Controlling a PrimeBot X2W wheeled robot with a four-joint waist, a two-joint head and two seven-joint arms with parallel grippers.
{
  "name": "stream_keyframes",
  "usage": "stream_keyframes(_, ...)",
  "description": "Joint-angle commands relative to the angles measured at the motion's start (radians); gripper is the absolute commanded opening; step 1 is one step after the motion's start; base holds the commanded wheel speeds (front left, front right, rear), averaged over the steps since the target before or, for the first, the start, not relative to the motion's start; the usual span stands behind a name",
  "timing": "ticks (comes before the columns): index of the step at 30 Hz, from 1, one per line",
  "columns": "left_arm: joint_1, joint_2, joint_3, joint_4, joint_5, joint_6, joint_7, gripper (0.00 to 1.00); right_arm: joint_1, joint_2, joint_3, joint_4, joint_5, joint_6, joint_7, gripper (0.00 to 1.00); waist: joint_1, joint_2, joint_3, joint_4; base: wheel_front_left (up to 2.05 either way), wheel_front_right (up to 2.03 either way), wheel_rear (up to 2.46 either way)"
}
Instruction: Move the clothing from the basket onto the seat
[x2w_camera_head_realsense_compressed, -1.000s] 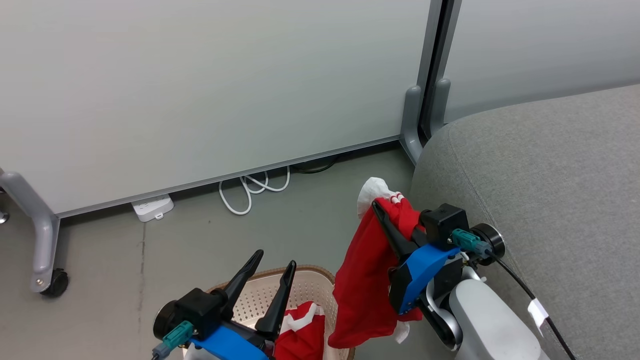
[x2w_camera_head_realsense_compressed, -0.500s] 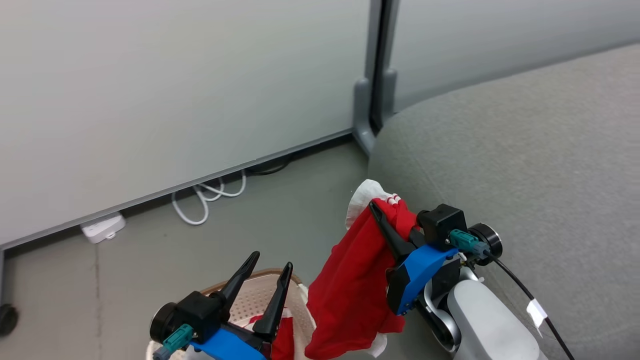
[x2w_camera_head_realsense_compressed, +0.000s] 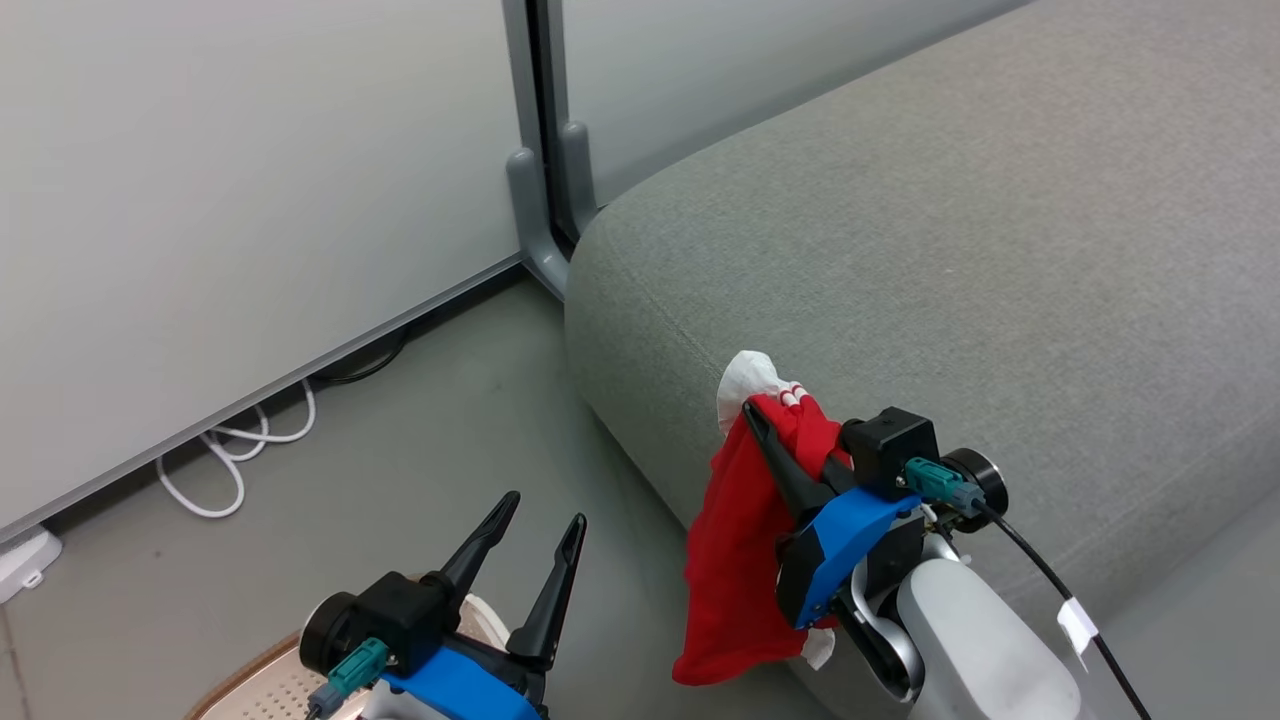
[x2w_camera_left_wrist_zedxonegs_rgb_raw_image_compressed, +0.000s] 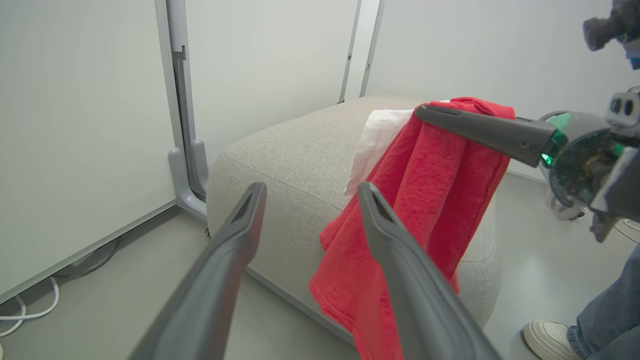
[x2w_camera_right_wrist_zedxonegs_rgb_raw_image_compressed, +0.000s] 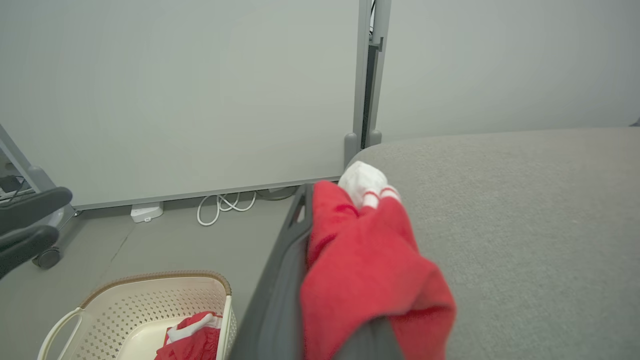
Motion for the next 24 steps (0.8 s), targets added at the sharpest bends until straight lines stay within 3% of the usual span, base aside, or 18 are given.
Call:
stream_keyframes(1,-0.009,0.002,0.002,0.002,0.004,-0.004,-0.003,1.0,0.001,0.0,-0.002,0.001,-0.008,-0.001,-0.006,0.0,-0.0001,0.0,0.004,-0.042,0.0,0.0,0.0)
stream_keyframes(11,-0.029,0.008,-0.019,0.008,-0.005,-0.005,-0.003,1.0,-0.009,0.0,-0.052,0.012,0.003,-0.001,-0.004,0.0,-0.0001,0.0,0.028,-0.049,0.0,0.0,0.0)
stream_keyframes(14,-0.039,0.016,-0.024,0.0,0.002,-0.005,-0.003,1.0,-0.073,0.0,-0.086,0.036,-0.044,-0.001,0.021,0.0,-0.0001,0.0,0.058,-0.036,0.0,0.0,0.0)
stream_keyframes(19,-0.103,0.041,-0.065,-0.004,0.006,-0.005,-0.003,1.0,-0.245,-0.001,-0.244,0.09,-0.161,-0.001,0.064,0.0,-0.0001,0.0,0.162,0.025,0.0,0.0,0.0)
stream_keyframes(24,-0.215,0.07,-0.135,-0.024,0.012,-0.005,0.018,1.0,-0.459,-0.09,-0.425,0.143,-0.224,-0.001,0.095,0.0,-0.0001,0.0,0.303,0.115,0.0,0.0,0.0)
